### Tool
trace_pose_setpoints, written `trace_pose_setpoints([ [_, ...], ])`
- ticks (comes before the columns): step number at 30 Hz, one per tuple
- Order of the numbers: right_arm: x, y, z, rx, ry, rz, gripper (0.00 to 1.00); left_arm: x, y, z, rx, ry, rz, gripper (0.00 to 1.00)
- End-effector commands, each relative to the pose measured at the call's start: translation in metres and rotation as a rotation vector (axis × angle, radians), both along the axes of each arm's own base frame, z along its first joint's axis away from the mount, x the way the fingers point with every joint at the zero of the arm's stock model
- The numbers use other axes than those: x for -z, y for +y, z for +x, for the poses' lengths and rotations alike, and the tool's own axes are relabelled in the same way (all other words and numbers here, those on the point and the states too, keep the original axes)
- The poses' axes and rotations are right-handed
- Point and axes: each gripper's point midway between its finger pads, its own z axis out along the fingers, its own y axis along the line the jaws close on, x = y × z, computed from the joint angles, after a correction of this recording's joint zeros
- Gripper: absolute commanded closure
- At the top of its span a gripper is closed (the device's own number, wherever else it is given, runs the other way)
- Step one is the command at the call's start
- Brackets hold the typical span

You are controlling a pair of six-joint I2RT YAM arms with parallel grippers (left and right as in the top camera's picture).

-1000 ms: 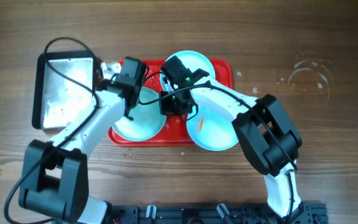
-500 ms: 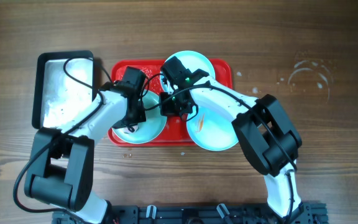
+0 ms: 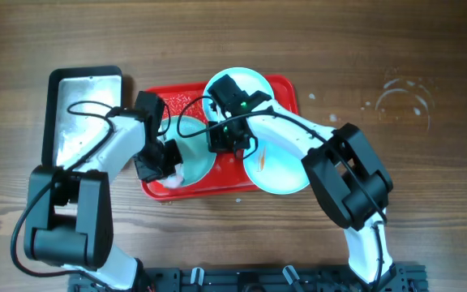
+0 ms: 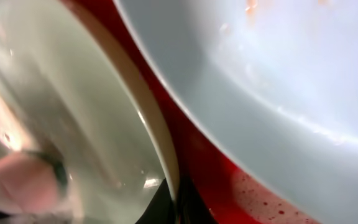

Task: Clean dirty plates on tray and stack at the side
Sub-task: 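Scrub the held plate with the sponge in the left gripper, then keep scrubbing the plate surface with the sponge, left gripper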

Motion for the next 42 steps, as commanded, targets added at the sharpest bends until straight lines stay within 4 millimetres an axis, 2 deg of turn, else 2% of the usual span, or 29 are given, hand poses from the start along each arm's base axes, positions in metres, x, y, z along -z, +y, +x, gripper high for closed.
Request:
trace_pose_setpoints([
  [1, 0.012, -0.006, 0.003, 0.009, 0.005, -0.029, 0.96, 0.022, 0.063, 0.004, 0.000, -0.021, 0.345, 0.96],
  [3, 0.012, -0.005, 0.003, 0.009, 0.004, -0.028, 0.96, 0.018, 0.084, 0.008, -0.010, -0.044, 0.472, 0.96],
  [6, 0.012, -0.005, 0.003, 0.010, 0.005, -0.029, 0.96, 0.014, 0.097, 0.025, -0.016, -0.120, 0.554, 0.96],
  [10, 0.012, -0.006, 0.003, 0.011, 0.006, -0.030, 0.96, 0.013, 0.093, 0.060, -0.051, -0.267, 0.536, 0.96],
  [13, 0.010, -0.002, 0.007, 0.040, 0.000, -0.016, 0.96, 0.011, 0.090, 0.079, -0.074, -0.343, 0.524, 0.96],
  [14, 0.009, 0.000, 0.015, 0.078, -0.016, -0.011, 0.96, 0.010, 0.089, 0.085, -0.072, -0.368, 0.519, 0.96],
  [16, 0.011, -0.004, 0.021, 0.128, -0.026, -0.030, 0.96, 0.011, 0.087, 0.089, -0.059, -0.383, 0.507, 0.96],
  [18, 0.011, -0.009, 0.025, 0.144, -0.025, -0.034, 0.96, 0.014, 0.079, 0.088, -0.054, -0.375, 0.465, 0.96],
  [20, 0.011, -0.013, 0.027, 0.147, -0.022, -0.037, 0.96, 0.024, 0.047, 0.077, 0.060, -0.320, 0.282, 0.96],
  [22, 0.011, -0.014, 0.026, 0.145, -0.021, -0.040, 0.96, 0.027, 0.025, 0.065, 0.155, -0.274, 0.163, 0.96],
  [25, 0.012, -0.014, 0.026, 0.144, -0.020, -0.040, 0.96, 0.022, 0.014, 0.056, 0.237, -0.232, 0.090, 0.96],
  [28, 0.011, -0.013, 0.025, 0.127, -0.021, -0.034, 0.96, 0.009, 0.006, 0.067, 0.324, -0.262, 0.054, 0.96],
  [29, 0.011, -0.013, 0.024, 0.127, -0.020, -0.037, 0.96, -0.003, -0.004, 0.078, 0.351, -0.299, 0.005, 0.96],
  [31, 0.011, -0.014, 0.025, 0.129, -0.020, -0.037, 0.96, -0.017, -0.007, 0.087, 0.346, -0.322, -0.001, 0.96],
  [34, 0.011, -0.014, 0.025, 0.127, -0.020, -0.037, 0.96, -0.053, -0.007, 0.105, 0.334, -0.378, 0.009, 0.96],
  [36, 0.011, -0.014, 0.025, 0.127, -0.021, -0.037, 0.96, -0.066, -0.006, 0.112, 0.320, -0.420, 0.023, 0.96],
  [39, 0.011, -0.014, 0.025, 0.123, -0.023, -0.036, 0.96, -0.061, 0.013, 0.117, 0.277, -0.427, 0.137, 0.96],
  [42, 0.011, -0.014, 0.025, 0.123, -0.023, -0.036, 0.96, -0.046, 0.034, 0.110, 0.232, -0.396, 0.248, 0.96],
])
